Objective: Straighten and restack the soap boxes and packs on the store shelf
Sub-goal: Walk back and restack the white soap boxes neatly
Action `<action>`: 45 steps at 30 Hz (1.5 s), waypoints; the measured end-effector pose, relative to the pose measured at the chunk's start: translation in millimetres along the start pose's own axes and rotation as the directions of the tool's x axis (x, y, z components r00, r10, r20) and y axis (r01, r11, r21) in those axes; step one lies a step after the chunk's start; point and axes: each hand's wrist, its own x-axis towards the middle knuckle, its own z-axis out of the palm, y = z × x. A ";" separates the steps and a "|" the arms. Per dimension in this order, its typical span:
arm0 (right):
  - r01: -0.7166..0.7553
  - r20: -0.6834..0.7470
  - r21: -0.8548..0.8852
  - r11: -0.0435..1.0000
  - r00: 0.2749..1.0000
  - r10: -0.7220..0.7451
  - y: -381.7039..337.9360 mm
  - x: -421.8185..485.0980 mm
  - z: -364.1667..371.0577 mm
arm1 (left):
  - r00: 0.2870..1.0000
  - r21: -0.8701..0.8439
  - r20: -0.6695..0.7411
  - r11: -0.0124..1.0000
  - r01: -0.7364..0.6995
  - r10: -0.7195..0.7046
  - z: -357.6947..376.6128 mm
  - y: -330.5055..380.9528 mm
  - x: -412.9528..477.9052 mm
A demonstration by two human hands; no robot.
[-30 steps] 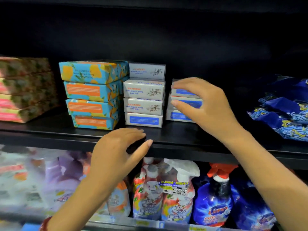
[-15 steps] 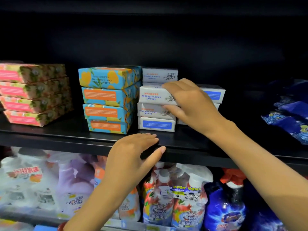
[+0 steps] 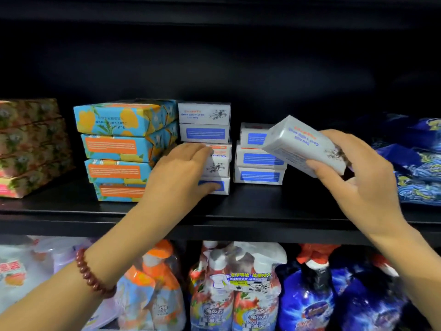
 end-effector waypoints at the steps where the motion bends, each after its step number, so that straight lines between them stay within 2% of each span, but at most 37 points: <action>1: -0.016 -0.014 0.004 1.000 1.000 0.016 2.6 -2.7 -1.3 | 1.000 -0.005 -0.021 1.000 -0.013 0.013 0.6 -1.1 -0.9; 5: -0.067 -0.065 0.014 0.998 0.996 0.068 9.1 -6.1 -3.6 | 0.981 0.008 -0.176 0.997 -0.079 0.079 3.3 -4.4 -7.0; 9: -0.062 -0.123 0.001 0.998 0.990 0.062 10.7 4.5 -4.1 | 0.955 0.021 -0.255 0.989 -0.149 0.149 2.6 -4.1 -14.9; 13: 0.020 -0.109 -0.071 0.997 0.994 -0.028 13.7 31.3 0.0 | 0.916 -0.026 -0.368 0.983 -0.184 0.161 1.7 -0.8 -24.0; 17: 0.150 -0.029 -0.187 0.971 0.987 -0.158 18.0 62.5 15.2 | 0.884 -0.108 -0.444 0.971 -0.212 0.144 1.0 7.5 -28.9; 21: 0.161 0.086 -0.247 0.956 0.986 -0.144 22.8 77.6 33.9 | 0.884 -0.127 -0.435 0.961 -0.247 0.170 4.3 14.3 -34.5; 25: 0.120 0.183 -0.155 0.981 0.979 -0.091 29.4 75.1 43.3 | 0.888 -0.131 -0.428 0.961 -0.242 0.165 5.3 14.6 -36.2; 30: 0.128 0.186 -0.150 0.980 0.978 -0.099 31.3 77.9 43.6 | 0.887 -0.143 -0.434 0.960 -0.240 0.157 3.7 17.4 -34.9; 36: 0.047 0.212 -0.178 0.983 0.977 -0.009 26.1 78.7 43.1 | 0.893 -0.175 -0.412 0.946 -0.272 0.181 -1.7 31.5 -30.4; 41: -0.008 0.006 -0.027 1.000 1.000 0.008 14.1 29.7 11.1 | 0.922 -0.222 -0.309 0.925 -0.308 0.233 5.4 49.3 -19.7; 42: -0.051 0.032 -0.010 0.999 0.998 0.051 14.1 12.5 4.6 | 0.926 -0.226 -0.290 0.922 -0.313 0.243 7.4 52.5 -17.2; 45: -0.186 0.234 0.007 0.983 0.956 0.179 14.6 -30.4 -7.9 | 0.928 -0.215 -0.254 0.920 -0.329 0.272 13.1 62.5 -8.6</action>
